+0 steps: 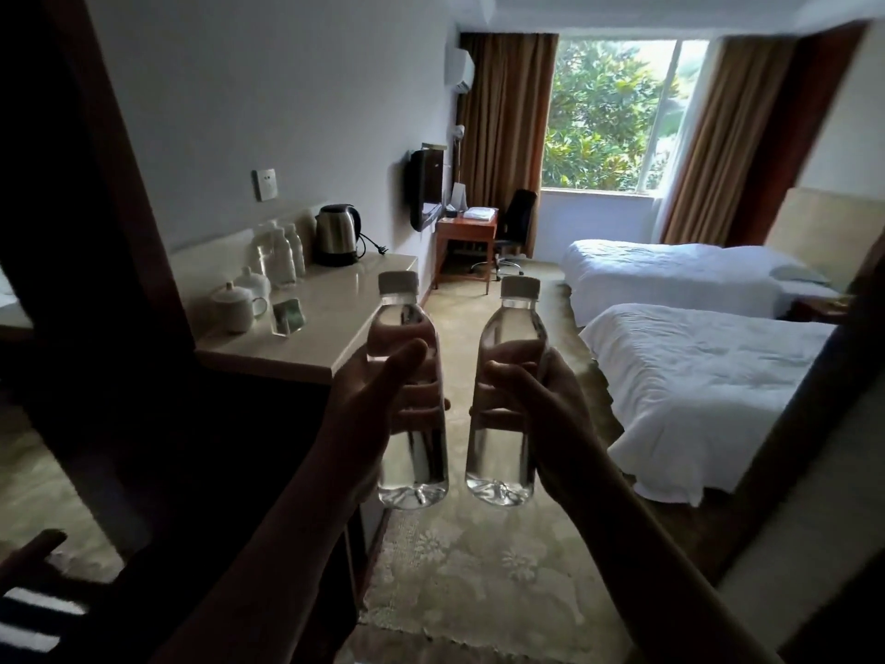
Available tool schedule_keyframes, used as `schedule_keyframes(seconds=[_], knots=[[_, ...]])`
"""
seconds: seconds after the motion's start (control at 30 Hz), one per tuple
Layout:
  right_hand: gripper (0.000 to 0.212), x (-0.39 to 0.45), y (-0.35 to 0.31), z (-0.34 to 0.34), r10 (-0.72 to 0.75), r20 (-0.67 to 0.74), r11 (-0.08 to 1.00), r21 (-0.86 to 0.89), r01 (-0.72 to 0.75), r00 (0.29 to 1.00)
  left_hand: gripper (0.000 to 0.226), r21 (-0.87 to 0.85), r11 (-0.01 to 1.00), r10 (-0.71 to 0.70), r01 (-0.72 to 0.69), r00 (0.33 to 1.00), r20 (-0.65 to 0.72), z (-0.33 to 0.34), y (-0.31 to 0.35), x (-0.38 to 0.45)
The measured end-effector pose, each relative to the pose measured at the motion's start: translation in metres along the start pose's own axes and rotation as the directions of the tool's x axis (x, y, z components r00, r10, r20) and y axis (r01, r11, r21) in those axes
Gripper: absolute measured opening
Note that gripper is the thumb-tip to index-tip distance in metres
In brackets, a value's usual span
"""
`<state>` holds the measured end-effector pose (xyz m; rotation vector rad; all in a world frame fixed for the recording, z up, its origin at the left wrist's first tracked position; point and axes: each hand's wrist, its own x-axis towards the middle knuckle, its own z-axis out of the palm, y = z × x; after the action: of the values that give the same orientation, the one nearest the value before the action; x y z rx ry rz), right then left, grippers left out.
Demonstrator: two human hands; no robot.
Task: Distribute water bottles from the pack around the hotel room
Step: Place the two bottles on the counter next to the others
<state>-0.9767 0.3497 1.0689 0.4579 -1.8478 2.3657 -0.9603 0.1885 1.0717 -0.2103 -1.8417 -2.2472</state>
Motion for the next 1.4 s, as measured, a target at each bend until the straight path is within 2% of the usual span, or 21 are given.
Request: schedule_keyframes(seconds=[0.2, 0.43, 0.6, 0.73, 0.83, 0.97, 1.03, 1.13, 1.3, 1.4], knots=[[0.022, 0.096, 0.018, -0.022, -0.026, -0.131, 0.998, -0.057, 0.019, 0.991, 0.026, -0.022, 0.999, -0.026, 0.029, 0.994, 0.106, 0.009, -0.024, 0.115], [0.015, 0.219, 0.062, -0.094, -0.027, -0.182, 0.998, -0.064, 0.015, 0.983, 0.030, 0.026, 0.999, -0.035, 0.032, 0.991, 0.132, 0.045, -0.088, 0.244], [0.021, 0.326, 0.100, -0.156, -0.035, -0.153, 0.999, -0.021, 0.032, 0.988, 0.038, 0.042, 0.999, -0.036, 0.032, 0.995, 0.096, 0.080, -0.139, 0.340], [0.023, 0.414, 0.116, -0.189, -0.029, -0.066, 0.999, -0.025, 0.027, 0.997, 0.053, 0.024, 0.999, -0.037, 0.037, 0.999, 0.030, 0.099, -0.161, 0.417], [0.019, 0.477, 0.125, -0.200, -0.019, -0.007, 0.999, -0.038, 0.018, 1.000, 0.050, 0.049, 0.998, -0.037, 0.039, 0.998, -0.056, 0.097, -0.170, 0.470], [0.033, 0.554, 0.147, -0.198, -0.004, 0.068, 1.000, -0.023, 0.006, 0.998, 0.055, 0.056, 0.998, 0.011, -0.003, 0.991, -0.134, 0.080, -0.181, 0.534], [0.037, 0.591, 0.162, -0.191, 0.004, 0.106, 0.999, -0.032, -0.001, 0.994, 0.049, 0.079, 0.996, 0.041, -0.028, 0.984, -0.172, 0.064, -0.191, 0.566], [0.030, 0.644, 0.196, -0.173, 0.013, 0.132, 1.000, -0.025, -0.009, 0.991, 0.039, 0.116, 0.991, 0.091, -0.069, 0.976, -0.196, 0.036, -0.210, 0.612], [0.023, 0.738, 0.259, -0.124, 0.038, 0.209, 0.999, -0.042, -0.030, 0.977, 0.041, 0.102, 0.991, 0.114, -0.090, 0.960, -0.256, -0.023, -0.238, 0.697], [0.033, 0.792, 0.288, -0.088, 0.057, 0.273, 0.997, -0.063, -0.041, 0.960, 0.041, 0.088, 0.994, 0.098, -0.071, 0.927, -0.361, -0.060, -0.247, 0.741]])
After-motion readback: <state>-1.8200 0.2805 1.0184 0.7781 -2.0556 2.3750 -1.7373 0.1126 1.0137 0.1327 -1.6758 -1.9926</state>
